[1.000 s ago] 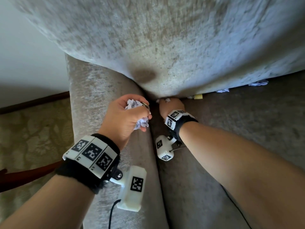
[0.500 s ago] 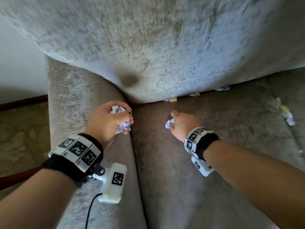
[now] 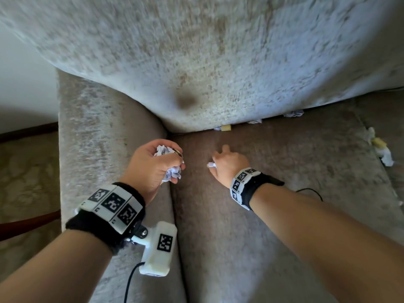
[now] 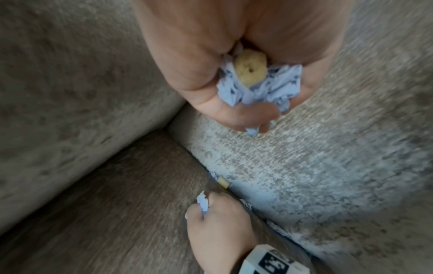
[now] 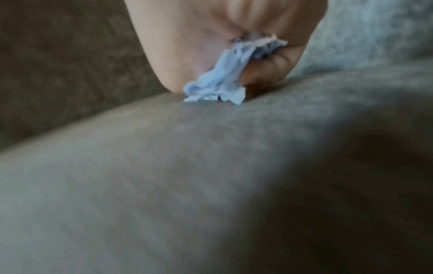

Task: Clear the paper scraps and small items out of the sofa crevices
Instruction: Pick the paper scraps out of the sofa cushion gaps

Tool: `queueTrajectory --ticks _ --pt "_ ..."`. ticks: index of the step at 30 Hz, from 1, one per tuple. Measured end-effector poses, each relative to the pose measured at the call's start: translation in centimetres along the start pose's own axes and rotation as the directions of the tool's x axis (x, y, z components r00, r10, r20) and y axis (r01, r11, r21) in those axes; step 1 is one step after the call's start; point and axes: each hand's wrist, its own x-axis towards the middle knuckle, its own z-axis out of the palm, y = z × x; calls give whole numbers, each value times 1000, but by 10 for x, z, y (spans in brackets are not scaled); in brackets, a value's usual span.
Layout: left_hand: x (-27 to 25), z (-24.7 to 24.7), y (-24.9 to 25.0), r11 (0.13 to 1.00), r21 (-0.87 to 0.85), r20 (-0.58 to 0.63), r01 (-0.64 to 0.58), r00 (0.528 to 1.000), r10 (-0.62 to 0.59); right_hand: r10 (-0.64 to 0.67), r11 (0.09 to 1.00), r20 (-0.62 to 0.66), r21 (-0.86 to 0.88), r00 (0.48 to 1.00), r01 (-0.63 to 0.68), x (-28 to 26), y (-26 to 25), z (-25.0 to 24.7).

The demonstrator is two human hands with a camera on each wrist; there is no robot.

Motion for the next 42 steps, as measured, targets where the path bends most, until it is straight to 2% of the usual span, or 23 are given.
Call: queueTrajectory --ticks 5,8,10,11,13,14,16,19,24,26,31,35,42 --pt "0 2 2 1000 4 -6 9 1000 -9 96 982 32 159 995 -100 11 3 -2" --pt "3 1 5 1000 5 -16 13 1000 -13 199 913 44 355 979 -201 14 13 -9" --pt "4 1 5 1000 4 -19 15 1000 -15 346 756 87 564 934 -332 17 24 -18" --pt "5 1 6 1000 1 -18 16 1000 -16 443 635 126 655 888 -410 19 30 -23" --pt "7 1 6 1000 -5 -18 21 1000 -21 609 395 230 742 759 -542 35 38 -28" --pt "7 1 6 1000 -3 -18 24 1000 -24 640 341 257 749 724 -568 44 40 -28" --pt "9 1 5 1000 -5 -16 28 999 -28 631 337 279 743 724 -579 61 39 -23" --pt "13 1 2 999 -21 -4 36 999 -36 609 377 287 716 739 -588 71 30 -21" --pt "18 -3 -7 999 -23 20 44 999 -43 666 333 295 705 685 -626 91 16 -21" --pt "22 -7 -10 998 -26 17 50 999 -49 676 366 263 691 689 -624 96 11 -12" --pt "24 -16 -12 998 -5 40 64 997 -63 788 371 128 682 602 -631 92 2 -3" --pt "26 -18 -11 998 -14 51 57 997 -56 823 338 111 691 556 -639 101 2 1" --pt "23 -17 -12 998 -25 61 49 997 -48 767 365 138 709 626 -603 94 12 -3"
